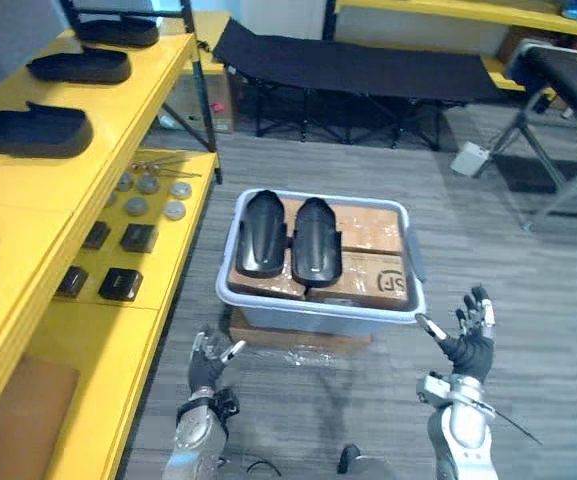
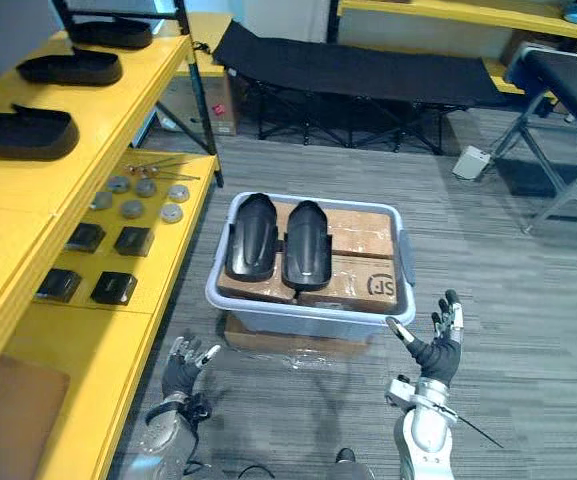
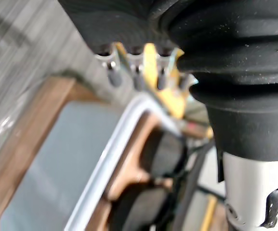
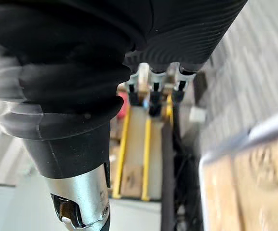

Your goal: Walk over and take plastic housings, then place them on the shelf

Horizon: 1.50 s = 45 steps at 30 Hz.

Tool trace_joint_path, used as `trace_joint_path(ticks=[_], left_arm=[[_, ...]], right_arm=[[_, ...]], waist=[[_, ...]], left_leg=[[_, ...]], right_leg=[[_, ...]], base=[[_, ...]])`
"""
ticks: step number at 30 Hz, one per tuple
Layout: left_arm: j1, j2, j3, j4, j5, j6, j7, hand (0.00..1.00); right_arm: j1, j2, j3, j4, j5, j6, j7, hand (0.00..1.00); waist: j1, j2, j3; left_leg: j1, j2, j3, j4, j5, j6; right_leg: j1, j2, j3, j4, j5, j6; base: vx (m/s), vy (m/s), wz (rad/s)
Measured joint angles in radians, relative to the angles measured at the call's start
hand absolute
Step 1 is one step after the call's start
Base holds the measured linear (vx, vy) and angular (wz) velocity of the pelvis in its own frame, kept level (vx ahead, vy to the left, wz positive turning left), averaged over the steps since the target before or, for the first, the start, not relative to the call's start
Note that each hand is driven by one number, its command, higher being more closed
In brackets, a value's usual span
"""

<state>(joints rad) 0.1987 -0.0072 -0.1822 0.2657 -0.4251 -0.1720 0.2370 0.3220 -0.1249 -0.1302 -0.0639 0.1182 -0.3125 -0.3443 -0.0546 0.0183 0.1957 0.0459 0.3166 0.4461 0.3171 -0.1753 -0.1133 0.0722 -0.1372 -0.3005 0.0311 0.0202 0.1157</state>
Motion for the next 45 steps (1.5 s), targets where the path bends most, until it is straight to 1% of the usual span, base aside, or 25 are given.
trace_joint_path(ticks=[1,3,5,6,8,10,11,12,14,15,16,18,20,21,24,25,27,28,30,31,35,36,39,43,45], left_arm=[[0.002,-0.002,-0.005,0.001,0.000,0.000,-0.019,0.00],[0.012,0.001,-0.006,0.000,0.001,-0.001,-0.031,0.00],[0.023,0.007,0.005,-0.015,0.000,-0.004,-0.045,0.00],[0.031,0.023,0.000,-0.019,0.000,-0.001,-0.052,0.00],[0.026,0.051,-0.019,-0.019,0.007,0.005,-0.066,0.00],[0.027,0.080,-0.027,-0.020,0.017,0.006,-0.080,0.00],[0.026,0.088,-0.034,-0.021,0.037,0.006,-0.086,0.00],[0.024,0.090,-0.034,-0.023,0.043,0.006,-0.086,0.00],[0.013,0.101,-0.034,-0.050,0.041,0.006,-0.086,0.00],[-0.001,0.101,-0.033,-0.062,0.038,0.006,-0.086,0.00],[-0.014,0.102,-0.032,-0.068,0.037,0.006,-0.087,0.00],[-0.050,0.109,-0.029,-0.080,0.032,0.005,-0.092,0.00],[-0.051,0.110,-0.027,-0.084,0.031,0.002,-0.094,0.00],[-0.043,0.113,-0.028,-0.082,0.031,0.001,-0.096,0.00],[-0.035,0.116,-0.038,-0.063,0.030,-0.003,-0.105,0.00],[-0.035,0.115,-0.041,-0.040,0.029,-0.004,-0.111,0.00],[-0.038,0.115,-0.068,-0.008,0.000,-0.008,-0.120,0.00],[-0.037,0.113,-0.086,-0.001,-0.009,-0.010,-0.125,0.00],[-0.035,0.108,-0.107,0.001,-0.013,-0.022,-0.131,0.00],[-0.035,0.106,-0.112,0.003,-0.033,-0.031,-0.132,0.00],[-0.042,0.105,-0.121,0.039,-0.051,-0.039,-0.131,0.00],[-0.044,0.104,-0.143,0.043,-0.075,-0.042,-0.129,0.00],[-0.053,0.091,-0.163,0.075,-0.087,-0.043,-0.122,0.00],[-0.057,0.080,-0.194,0.106,-0.111,-0.046,-0.108,0.00],[-0.067,0.079,-0.197,0.109,-0.121,-0.046,-0.101,0.00]], right_arm=[[-0.002,-0.009,-0.034,0.001,0.040,0.016,0.023,0.00],[-0.001,-0.020,-0.054,0.010,0.056,0.016,0.039,0.00],[-0.033,-0.041,-0.059,0.068,0.084,0.020,0.064,0.00],[-0.077,-0.046,-0.059,0.121,0.084,0.035,0.064,0.00],[-0.158,-0.049,-0.057,0.235,0.085,0.060,0.061,0.00],[-0.269,-0.068,-0.055,0.381,0.115,0.095,0.060,0.00],[-0.329,-0.088,-0.055,0.435,0.134,0.101,0.059,0.00],[-0.360,-0.103,-0.055,0.456,0.145,0.104,0.058,0.00],[-0.499,-0.167,-0.055,0.541,0.163,0.123,0.058,0.00],[-0.583,-0.209,-0.056,0.597,0.195,0.133,0.057,0.00],[-0.626,-0.232,-0.056,0.628,0.209,0.138,0.057,0.00],[-0.776,-0.309,-0.054,0.751,0.269,0.155,0.059,0.00],[-0.857,-0.353,-0.053,0.812,0.280,0.166,0.059,0.00],[-0.923,-0.394,-0.039,0.859,0.282,0.169,0.058,0.00],[-1.013,-0.457,0.009,0.938,0.284,0.178,0.055,0.00],[-1.066,-0.486,0.036,0.981,0.284,0.195,0.053,0.00],[-1.149,-0.544,0.074,1.034,0.284,0.218,0.041,0.00],[-1.191,-0.568,0.075,1.062,0.297,0.239,0.036,0.00],[-1.250,-0.602,0.098,1.109,0.301,0.263,0.036,0.00],[-1.283,-0.613,0.121,1.129,0.300,0.288,0.037,0.00],[-1.325,-0.627,0.153,1.199,0.300,0.346,0.037,0.00],[-1.335,-0.658,0.153,1.232,0.300,0.378,0.035,0.00],[-1.403,-0.696,0.157,1.276,0.301,0.429,0.019,0.00],[-1.426,-0.713,0.160,1.332,0.301,0.470,-0.013,0.00],[-1.433,-0.738,0.160,1.335,0.302,0.479,-0.027,0.00]], waist=[[-0.009,0.002,0.001],[-0.013,0.009,-0.003],[-0.007,0.017,-0.009],[0.009,0.017,-0.009],[0.016,-0.001,0.006],[0.035,-0.029,0.026],[0.045,-0.037,0.040],[0.046,-0.036,0.048],[0.063,-0.025,0.084],[0.072,-0.012,0.108],[0.076,-0.005,0.124],[0.101,0.016,0.172],[0.114,0.029,0.202],[0.132,0.038,0.225],[0.154,0.051,0.233],[0.162,0.059,0.237],[0.177,0.084,0.253],[0.192,0.099,0.265],[0.211,0.121,0.277],[0.218,0.127,0.280],[0.240,0.134,0.283],[0.257,0.152,0.291],[0.273,0.186,0.303],[0.304,0.195,0.301],[0.317,0.197,0.299]], left_leg=[[0.007,-0.022,-0.002,-0.017,0.014,0.016],[0.005,-0.035,-0.015,-0.037,0.015,0.016],[0.009,-0.070,-0.052,-0.094,0.012,0.012],[0.010,-0.091,-0.054,-0.129,0.010,0.002],[0.001,-0.120,-0.054,-0.138,0.020,-0.016],[-0.018,-0.142,-0.057,-0.119,0.016,-0.011],[-0.045,-0.151,-0.071,-0.093,0.007,-0.005],[-0.063,-0.154,-0.083,-0.076,0.001,-0.003],[-0.135,-0.158,-0.131,0.000,-0.026,0.007],[-0.179,-0.158,-0.163,0.038,-0.036,0.013],[-0.199,-0.158,-0.180,0.055,-0.038,0.015],[-0.267,-0.162,-0.235,0.101,-0.041,0.019],[-0.293,-0.166,-0.263,0.119,-0.040,0.020],[-0.310,-0.170,-0.285,0.134,-0.042,0.023],[-0.356,-0.175,-0.312,0.160,-0.046,0.029],[-0.376,-0.178,-0.331,0.177,-0.049,0.032],[-0.398,-0.184,-0.350,0.201,-0.055,0.038],[-0.401,-0.190,-0.352,0.207,-0.058,0.041],[-0.418,-0.196,-0.355,0.220,-0.064,0.046],[-0.437,-0.199,-0.357,0.234,-0.066,0.047],[-0.470,-0.204,-0.378,0.255,-0.067,0.049],[-0.482,-0.211,-0.397,0.269,-0.068,0.051],[-0.522,-0.220,-0.413,0.284,-0.070,0.053],[-0.552,-0.227,-0.414,0.294,-0.070,0.054],[-0.562,-0.232,-0.415,0.295,-0.070,0.054]], right_leg=[[-0.001,-0.009,0.003,-0.004,-0.010,0.002],[-0.007,-0.013,0.010,-0.009,-0.007,0.006],[-0.042,-0.024,0.042,-0.017,0.007,0.015],[-0.070,-0.031,0.057,-0.030,0.028,0.013],[-0.077,-0.054,0.064,-0.061,0.076,0.028],[-0.080,-0.076,0.066,-0.081,0.103,0.032],[-0.091,-0.087,0.062,-0.082,0.112,0.034],[-0.093,-0.092,0.055,-0.083,0.117,0.033],[-0.115,-0.101,0.041,-0.084,0.137,0.037],[-0.125,-0.102,0.019,-0.085,0.149,0.036],[-0.126,-0.103,0.000,-0.087,0.154,0.035],[-0.139,-0.104,-0.037,-0.089,0.167,0.038],[-0.141,-0.104,-0.055,-0.089,0.173,0.035],[-0.144,-0.104,-0.062,-0.089,0.177,0.035],[-0.164,-0.104,-0.084,-0.081,0.178,0.035],[-0.172,-0.105,-0.091,-0.075,0.178,0.035],[-0.176,-0.109,-0.108,-0.067,0.178,0.036],[-0.178,-0.116,-0.109,-0.059,0.178,0.036],[-0.186,-0.124,-0.110,-0.057,0.181,0.040],[-0.198,-0.127,-0.111,-0.057,0.186,0.047],[-0.216,-0.127,-0.116,-0.057,0.191,0.047],[-0.214,-0.129,-0.137,-0.054,0.191,0.047],[-0.247,-0.136,-0.143,-0.037,0.191,0.047],[-0.281,-0.147,-0.143,-0.025,0.194,0.050],[-0.291,-0.153,-0.143,-0.022,0.194,0.050]], base=[[-0.11,-0.043,-0.13],[-0.08,-0.003,-0.10],[-0.11,0.089,-0.37],[-0.12,0.097,-0.40],[-0.12,0.101,-0.17],[-0.16,0.117,0.03],[-0.13,0.089,0.18],[-0.13,0.079,0.26],[-0.15,0.073,0.32],[-0.14,0.047,0.39],[-0.15,0.030,0.52],[-0.14,0.012,0.50],[-0.11,0.006,0.33],[-0.10,0.012,0.24],[-0.08,0.026,0.24],[-0.10,0.060,0.18],[-0.10,0.074,0.21],[-0.06,0.068,0.11],[-0.09,0.098,0.06],[-0.10,0.105,0.03],[-0.06,0.072,0.06],[-0.05,0.063,0.18],[-0.08,0.079,0.10],[-0.07,0.069,-0.02],[-0.08,0.076,0.04]])
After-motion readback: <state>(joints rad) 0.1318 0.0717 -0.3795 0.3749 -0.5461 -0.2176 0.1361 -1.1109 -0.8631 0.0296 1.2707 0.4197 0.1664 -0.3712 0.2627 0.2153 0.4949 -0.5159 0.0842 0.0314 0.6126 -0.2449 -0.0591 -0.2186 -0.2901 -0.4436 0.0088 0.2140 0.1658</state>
